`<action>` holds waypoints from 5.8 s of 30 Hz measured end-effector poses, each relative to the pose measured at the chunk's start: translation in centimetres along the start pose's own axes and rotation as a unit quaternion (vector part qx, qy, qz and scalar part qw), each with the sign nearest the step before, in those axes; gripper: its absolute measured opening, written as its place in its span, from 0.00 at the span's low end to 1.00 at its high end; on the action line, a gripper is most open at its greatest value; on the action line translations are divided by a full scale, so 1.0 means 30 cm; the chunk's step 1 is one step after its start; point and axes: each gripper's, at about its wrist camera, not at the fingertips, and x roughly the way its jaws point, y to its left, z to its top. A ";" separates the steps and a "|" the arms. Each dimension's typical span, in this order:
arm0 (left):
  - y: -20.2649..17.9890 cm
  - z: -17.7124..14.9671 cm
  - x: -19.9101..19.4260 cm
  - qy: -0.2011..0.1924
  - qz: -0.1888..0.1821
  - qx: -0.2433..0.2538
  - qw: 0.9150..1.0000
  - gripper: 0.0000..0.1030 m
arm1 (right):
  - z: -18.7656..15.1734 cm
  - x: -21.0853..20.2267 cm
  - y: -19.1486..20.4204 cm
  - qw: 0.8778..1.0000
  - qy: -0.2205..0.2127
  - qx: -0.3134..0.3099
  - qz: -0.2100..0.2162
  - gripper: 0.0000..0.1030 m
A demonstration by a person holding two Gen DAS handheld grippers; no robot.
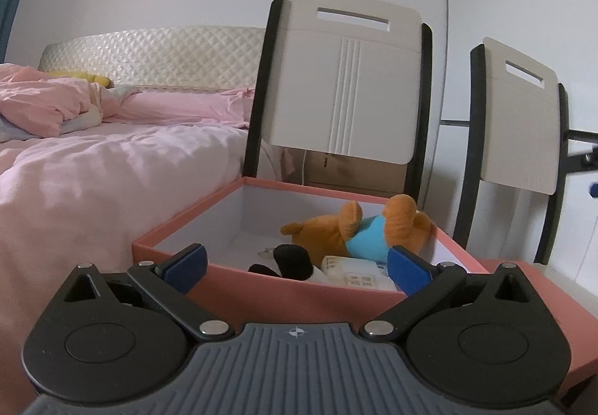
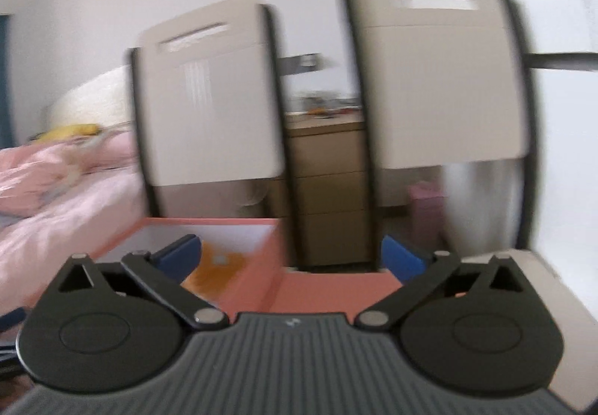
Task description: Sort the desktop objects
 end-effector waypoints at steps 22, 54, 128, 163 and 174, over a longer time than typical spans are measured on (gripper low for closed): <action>-0.003 -0.002 0.004 0.008 -0.005 0.004 1.000 1.00 | -0.234 0.623 -0.129 0.977 0.191 -0.014 -0.091 1.00; 0.012 0.000 -0.001 0.008 -0.006 -0.009 1.000 1.00 | -0.265 0.663 -0.136 0.977 0.194 -0.023 -0.089 1.00; 0.065 0.034 -0.003 0.019 -0.015 -0.052 0.998 1.00 | -0.265 0.659 -0.136 0.977 0.194 -0.022 -0.089 1.00; 0.036 0.028 -0.011 0.014 -0.029 -0.031 0.999 1.00 | -0.265 0.659 -0.136 0.977 0.194 -0.022 -0.090 1.00; 0.033 0.026 -0.013 0.014 -0.028 -0.029 0.999 1.00 | -0.265 0.659 -0.136 0.977 0.194 -0.022 -0.090 1.00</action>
